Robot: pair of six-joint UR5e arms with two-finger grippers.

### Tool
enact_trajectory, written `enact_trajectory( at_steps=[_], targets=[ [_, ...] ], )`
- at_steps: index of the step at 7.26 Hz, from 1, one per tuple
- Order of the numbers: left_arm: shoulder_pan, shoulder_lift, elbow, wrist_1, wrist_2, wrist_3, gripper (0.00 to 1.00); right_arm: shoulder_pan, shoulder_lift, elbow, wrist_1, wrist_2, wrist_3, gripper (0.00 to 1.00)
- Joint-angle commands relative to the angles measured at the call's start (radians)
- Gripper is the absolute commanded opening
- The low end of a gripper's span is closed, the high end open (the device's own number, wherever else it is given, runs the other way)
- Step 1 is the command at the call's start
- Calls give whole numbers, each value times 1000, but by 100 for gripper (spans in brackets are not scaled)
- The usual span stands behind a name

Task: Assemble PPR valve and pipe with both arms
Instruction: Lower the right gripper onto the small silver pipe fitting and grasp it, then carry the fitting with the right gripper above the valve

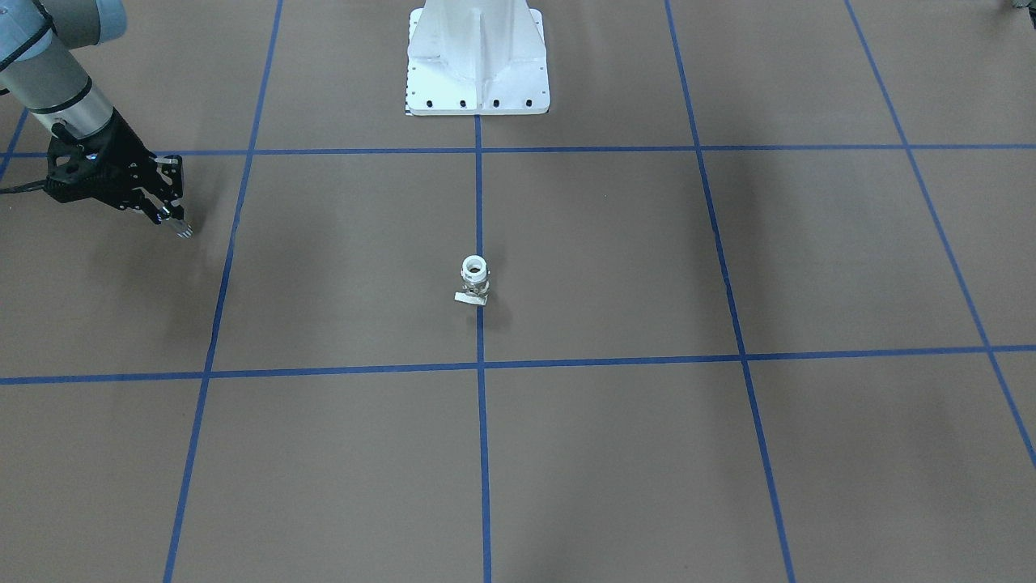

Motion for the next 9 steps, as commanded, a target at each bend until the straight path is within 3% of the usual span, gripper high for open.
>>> enact_trajectory(
  at_steps=[1, 4, 5, 8, 9],
  targets=[
    [-1, 35, -2, -3, -1, -75, 100, 41, 279, -9, -313, 11, 0, 0],
    [-1, 55, -43, -46, 11, -213, 100, 44, 611, -8, -683, 11, 29, 0],
    [1, 58, -45, -49, 10, -212, 100, 32, 694, -20, -743, 10, 96, 0],
    [1, 66, -76, -50, 9, -213, 100, -37, 896, -153, -773, -5, 245, 0],
    [1, 68, -77, -50, 9, -210, 100, -83, 940, -178, -799, -53, 269, 0]
  ],
)
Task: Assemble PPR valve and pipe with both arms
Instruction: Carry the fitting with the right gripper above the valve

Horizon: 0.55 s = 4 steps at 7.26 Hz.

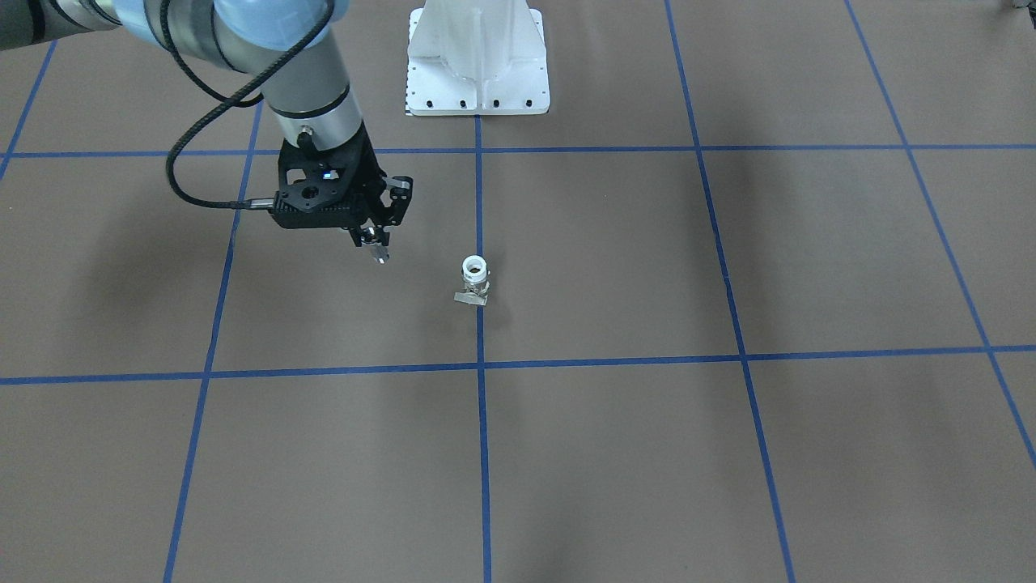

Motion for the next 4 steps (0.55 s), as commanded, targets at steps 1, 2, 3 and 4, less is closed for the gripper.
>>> enact_trajectory(
  at_steps=[1, 2, 3, 4],
  targets=[
    [0, 14, -5, -12, 0, 2, 100, -87, 112, -79, -54, -91, 43, 0],
    [0, 28, -6, -31, 0, 1, 100, -99, 168, -148, -58, -94, 81, 0],
    [0, 29, -6, -42, 0, -1, 100, -107, 233, -228, -58, -98, 88, 0],
    [0, 29, -5, -42, 0, -1, 100, -113, 255, -259, -58, -109, 88, 0]
  ],
)
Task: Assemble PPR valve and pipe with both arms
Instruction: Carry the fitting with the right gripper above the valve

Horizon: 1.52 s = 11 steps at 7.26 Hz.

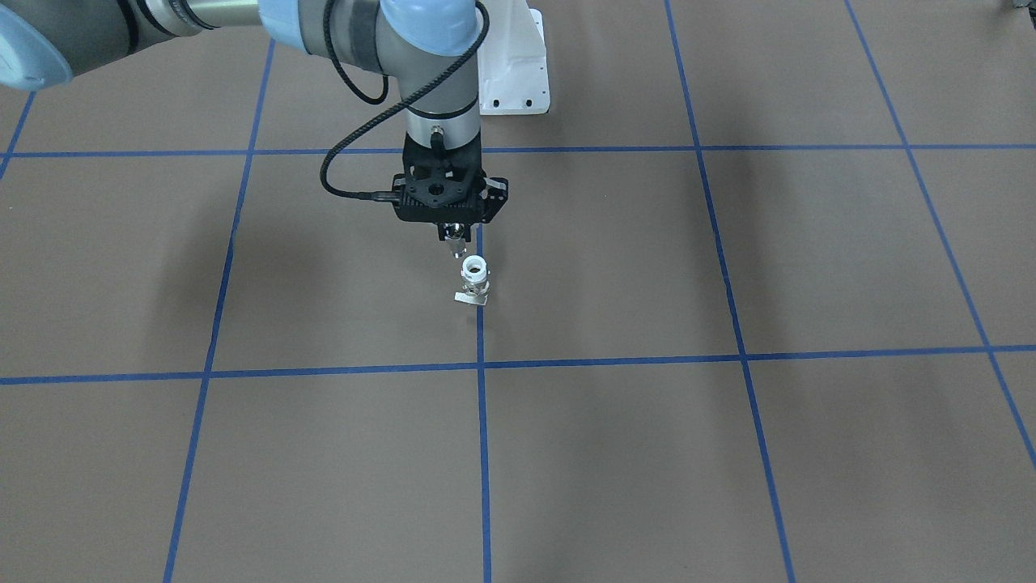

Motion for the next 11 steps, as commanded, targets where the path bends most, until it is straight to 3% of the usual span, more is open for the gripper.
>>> enact_trajectory(
  at_steps=[1, 11],
  targets=[
    [0, 2, -1, -6, 0, -1, 100, -12, 45, -61, -2, -15, 7, 0],
    [0, 1, -1, -6, 0, -1, 100, -29, 30, -63, 8, -58, 5, 0]
  ],
)
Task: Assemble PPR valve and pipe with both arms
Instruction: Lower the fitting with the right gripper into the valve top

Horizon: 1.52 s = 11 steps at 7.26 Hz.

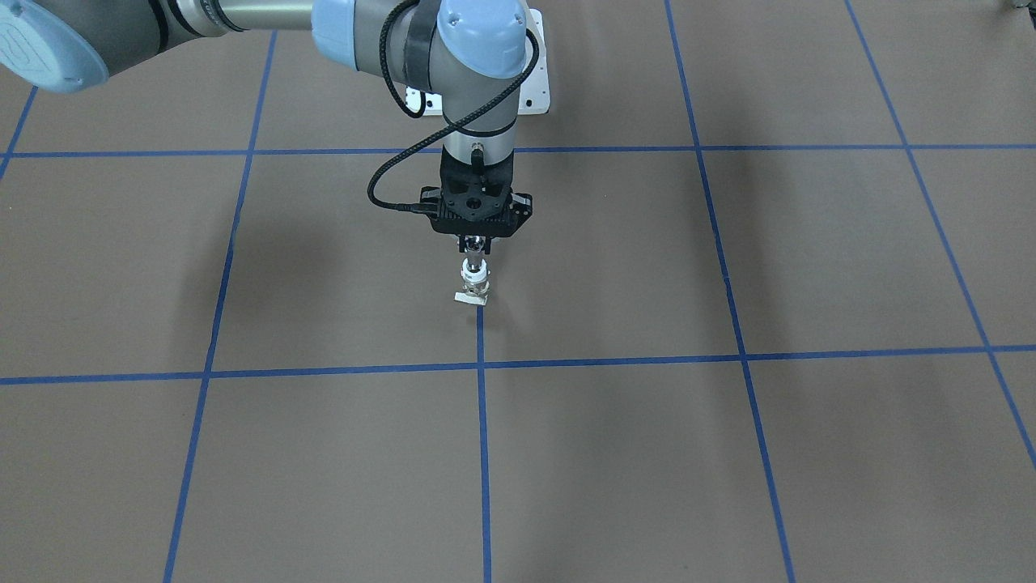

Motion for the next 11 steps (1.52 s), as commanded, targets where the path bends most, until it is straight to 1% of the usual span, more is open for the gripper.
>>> enact_trajectory(
  at_steps=[1, 5, 8, 11],
  targets=[
    [0, -1, 0, -2, 0, 0, 100, -4, -3, 0, 0, -2, 0, 0],
    [2, -1, 1, -2, 0, 2, 100, -4, -9, -3, 2, -2, -12, 0],
    [2, -1, 0, -2, 0, 0, 100, -4, -35, -3, 39, -2, -15, 0],
    [2, -6, 1, 0, 0, -1, 100, -8, -34, -3, 39, -2, -15, 0]
  ],
)
